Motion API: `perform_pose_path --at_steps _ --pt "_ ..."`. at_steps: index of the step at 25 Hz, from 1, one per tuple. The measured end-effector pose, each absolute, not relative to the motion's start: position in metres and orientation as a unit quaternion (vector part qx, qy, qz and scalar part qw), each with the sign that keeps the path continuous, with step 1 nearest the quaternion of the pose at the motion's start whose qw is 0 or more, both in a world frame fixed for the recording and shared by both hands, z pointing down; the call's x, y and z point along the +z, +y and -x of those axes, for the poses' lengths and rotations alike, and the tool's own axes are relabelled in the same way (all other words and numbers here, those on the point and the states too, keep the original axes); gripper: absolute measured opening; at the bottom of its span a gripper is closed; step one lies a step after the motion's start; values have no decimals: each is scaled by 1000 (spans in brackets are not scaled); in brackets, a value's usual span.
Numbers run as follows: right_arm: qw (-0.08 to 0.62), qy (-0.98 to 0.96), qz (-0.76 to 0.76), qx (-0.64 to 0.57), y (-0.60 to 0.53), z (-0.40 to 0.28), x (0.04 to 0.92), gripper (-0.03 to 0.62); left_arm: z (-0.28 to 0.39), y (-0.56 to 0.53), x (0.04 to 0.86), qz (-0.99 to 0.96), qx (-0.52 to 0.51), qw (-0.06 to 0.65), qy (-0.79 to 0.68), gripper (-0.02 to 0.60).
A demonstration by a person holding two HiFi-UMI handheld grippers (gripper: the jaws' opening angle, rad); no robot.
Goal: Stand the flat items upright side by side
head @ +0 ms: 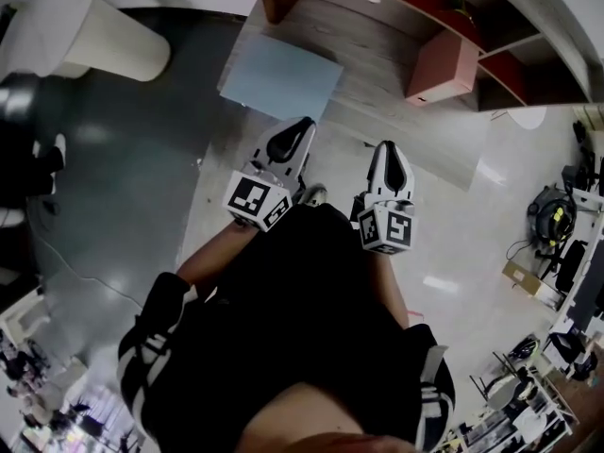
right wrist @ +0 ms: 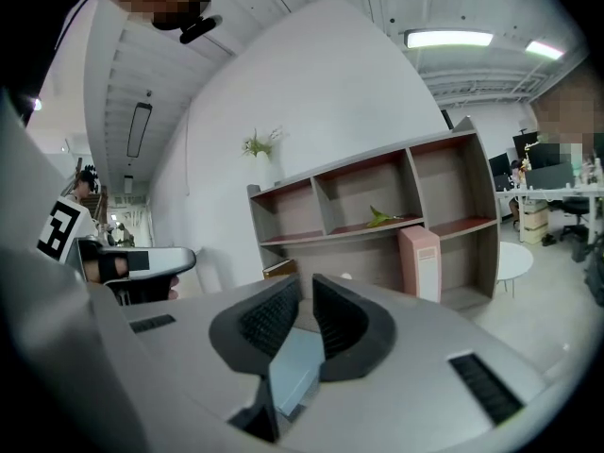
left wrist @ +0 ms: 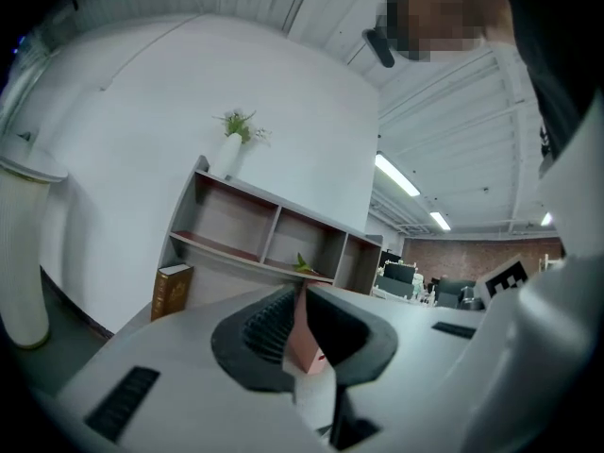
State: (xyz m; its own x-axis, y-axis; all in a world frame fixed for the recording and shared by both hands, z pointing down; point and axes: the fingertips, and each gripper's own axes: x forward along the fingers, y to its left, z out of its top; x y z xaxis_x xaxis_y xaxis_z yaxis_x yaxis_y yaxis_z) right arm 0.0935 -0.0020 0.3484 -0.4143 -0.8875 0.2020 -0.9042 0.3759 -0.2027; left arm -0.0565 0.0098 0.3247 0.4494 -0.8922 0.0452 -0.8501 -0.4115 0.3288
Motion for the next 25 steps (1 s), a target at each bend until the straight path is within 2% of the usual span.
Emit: perform_pose_path --at_steps 1,2,3,4,25 --pt "24 -831 -536 147 0 -94 349 88 56 12 323 -835 -84 162 -518 43" --pt "20 -832 -533 151 1 -95 349 201 55 14 322 -834 -99 175 -514 138" --pt "19 -833 -531 153 2 -96 348 239 55 16 322 -833 -110 187 -509 292" --pt "19 -833 -531 152 4 -96 347 241 54 18 322 -832 -114 192 -508 310" --pt "28 -877 -454 156 36 -72 359 232 135 127 346 -715 -94 188 -667 310"
